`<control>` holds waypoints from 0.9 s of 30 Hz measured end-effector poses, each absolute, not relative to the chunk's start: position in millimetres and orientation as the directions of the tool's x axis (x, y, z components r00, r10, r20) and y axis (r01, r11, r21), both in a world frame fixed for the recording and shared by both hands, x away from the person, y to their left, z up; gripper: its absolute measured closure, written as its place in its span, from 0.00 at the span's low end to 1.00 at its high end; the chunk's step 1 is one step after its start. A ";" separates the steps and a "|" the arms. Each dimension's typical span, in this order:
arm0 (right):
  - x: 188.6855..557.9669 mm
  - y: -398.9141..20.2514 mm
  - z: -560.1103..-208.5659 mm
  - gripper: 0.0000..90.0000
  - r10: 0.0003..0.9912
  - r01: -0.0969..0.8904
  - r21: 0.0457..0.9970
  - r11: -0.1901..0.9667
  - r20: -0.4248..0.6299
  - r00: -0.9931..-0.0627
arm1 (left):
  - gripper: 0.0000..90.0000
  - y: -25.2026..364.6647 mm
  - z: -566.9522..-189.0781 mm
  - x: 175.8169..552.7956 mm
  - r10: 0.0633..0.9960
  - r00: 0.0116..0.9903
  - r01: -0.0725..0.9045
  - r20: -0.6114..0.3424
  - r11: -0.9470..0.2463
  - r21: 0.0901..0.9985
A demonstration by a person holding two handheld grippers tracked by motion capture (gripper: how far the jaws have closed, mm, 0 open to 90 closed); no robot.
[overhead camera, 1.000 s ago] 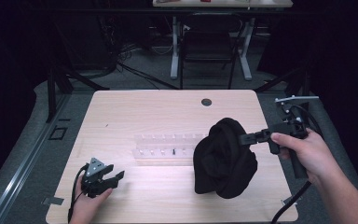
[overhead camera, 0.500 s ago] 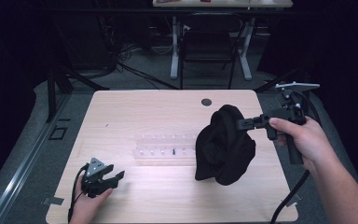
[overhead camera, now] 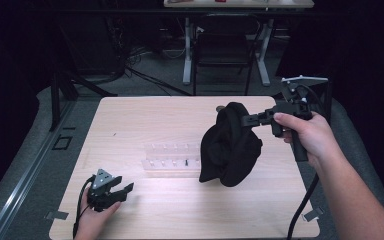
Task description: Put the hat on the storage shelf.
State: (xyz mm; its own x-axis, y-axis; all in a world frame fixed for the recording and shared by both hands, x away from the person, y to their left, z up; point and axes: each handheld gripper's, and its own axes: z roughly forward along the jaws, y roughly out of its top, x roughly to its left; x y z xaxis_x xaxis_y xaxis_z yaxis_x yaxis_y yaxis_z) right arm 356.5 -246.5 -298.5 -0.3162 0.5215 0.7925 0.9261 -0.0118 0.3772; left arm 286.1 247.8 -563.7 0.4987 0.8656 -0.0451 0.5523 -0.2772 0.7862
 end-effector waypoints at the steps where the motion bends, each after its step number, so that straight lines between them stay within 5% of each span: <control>1: 358.5 -244.7 -298.3 0.98 0.522 0.925 0.379 -0.008 0.791 -0.319 | 0.51 247.9 -563.7 286.2 0.865 0.500 0.552 -0.046 -0.277 0.786; 27: 403.4 -200.5 -303.6 0.98 0.534 0.930 0.367 -0.020 0.791 -0.300 | 0.51 247.5 -563.1 286.8 0.861 0.505 0.554 -0.054 -0.276 0.785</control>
